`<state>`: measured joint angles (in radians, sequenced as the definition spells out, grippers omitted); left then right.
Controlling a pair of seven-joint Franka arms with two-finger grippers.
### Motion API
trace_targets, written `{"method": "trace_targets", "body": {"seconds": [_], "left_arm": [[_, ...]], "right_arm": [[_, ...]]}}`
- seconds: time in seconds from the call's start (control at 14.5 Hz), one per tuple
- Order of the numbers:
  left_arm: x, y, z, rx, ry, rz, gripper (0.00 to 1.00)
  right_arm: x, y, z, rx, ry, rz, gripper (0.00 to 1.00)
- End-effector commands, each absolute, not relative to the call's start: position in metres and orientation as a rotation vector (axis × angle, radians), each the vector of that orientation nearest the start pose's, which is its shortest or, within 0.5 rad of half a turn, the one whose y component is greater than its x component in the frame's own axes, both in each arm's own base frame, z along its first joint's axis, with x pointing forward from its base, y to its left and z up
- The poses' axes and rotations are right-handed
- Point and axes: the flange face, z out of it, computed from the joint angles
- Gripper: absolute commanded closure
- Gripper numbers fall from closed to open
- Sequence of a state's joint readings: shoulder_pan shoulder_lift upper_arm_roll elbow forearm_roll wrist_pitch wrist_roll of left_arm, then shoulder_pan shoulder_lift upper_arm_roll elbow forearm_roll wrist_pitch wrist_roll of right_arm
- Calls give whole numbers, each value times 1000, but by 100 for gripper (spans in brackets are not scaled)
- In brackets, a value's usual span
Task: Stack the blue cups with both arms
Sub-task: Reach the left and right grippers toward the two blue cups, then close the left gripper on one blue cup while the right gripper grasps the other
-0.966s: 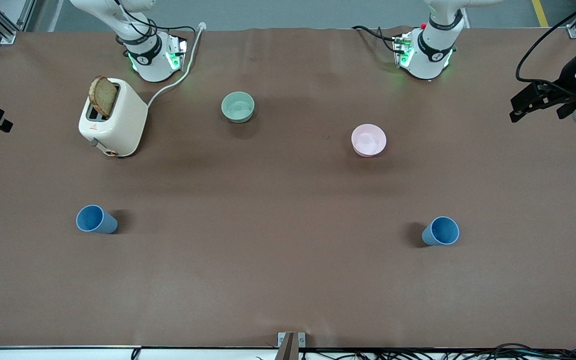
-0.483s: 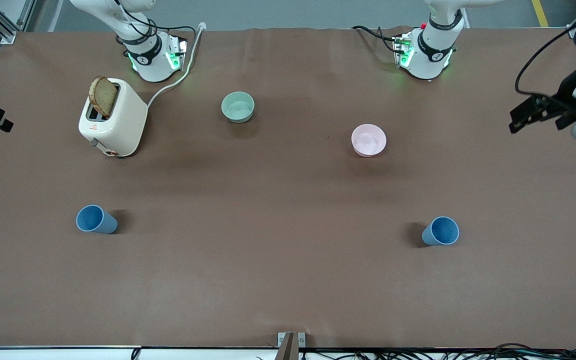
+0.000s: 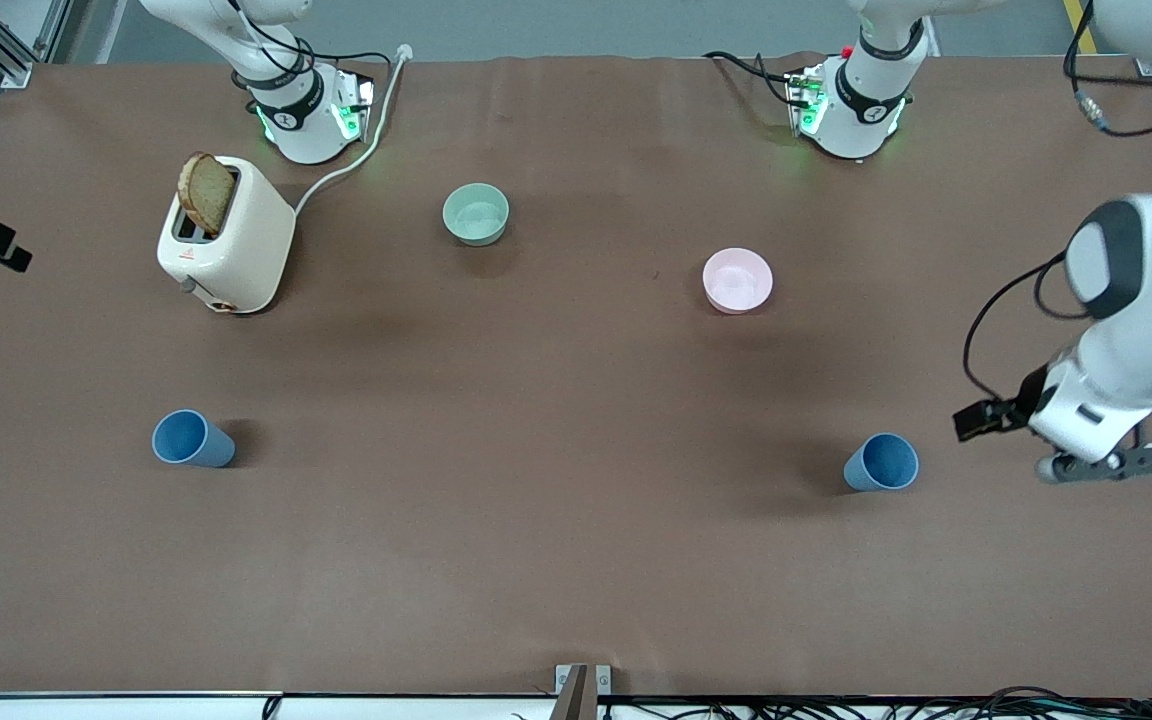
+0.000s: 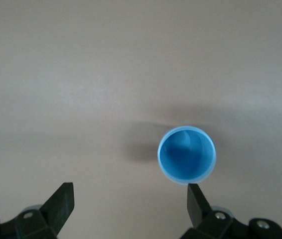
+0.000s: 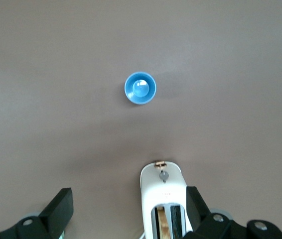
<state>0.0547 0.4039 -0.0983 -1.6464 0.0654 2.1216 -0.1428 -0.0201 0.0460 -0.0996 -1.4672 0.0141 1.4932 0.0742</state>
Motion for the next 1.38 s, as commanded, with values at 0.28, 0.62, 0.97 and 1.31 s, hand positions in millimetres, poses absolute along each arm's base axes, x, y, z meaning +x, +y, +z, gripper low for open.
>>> {"method": "trace_targets", "body": {"seconds": [0.28, 0.62, 0.97, 1.31], "left_arm": [[687, -33, 309, -3139, -183, -61, 10], [684, -43, 269, -3135, -186, 30, 47], [684, -42, 264, -3136, -185, 43, 96], [692, -71, 309, -3158, -115, -35, 100]], "right_arm": [[644, -89, 456, -3158, 197, 33, 0], [646, -106, 326, -3178, 31, -43, 0], [623, -116, 278, -3184, -19, -97, 0], [620, -117, 252, -3185, -5, -156, 51]]}}
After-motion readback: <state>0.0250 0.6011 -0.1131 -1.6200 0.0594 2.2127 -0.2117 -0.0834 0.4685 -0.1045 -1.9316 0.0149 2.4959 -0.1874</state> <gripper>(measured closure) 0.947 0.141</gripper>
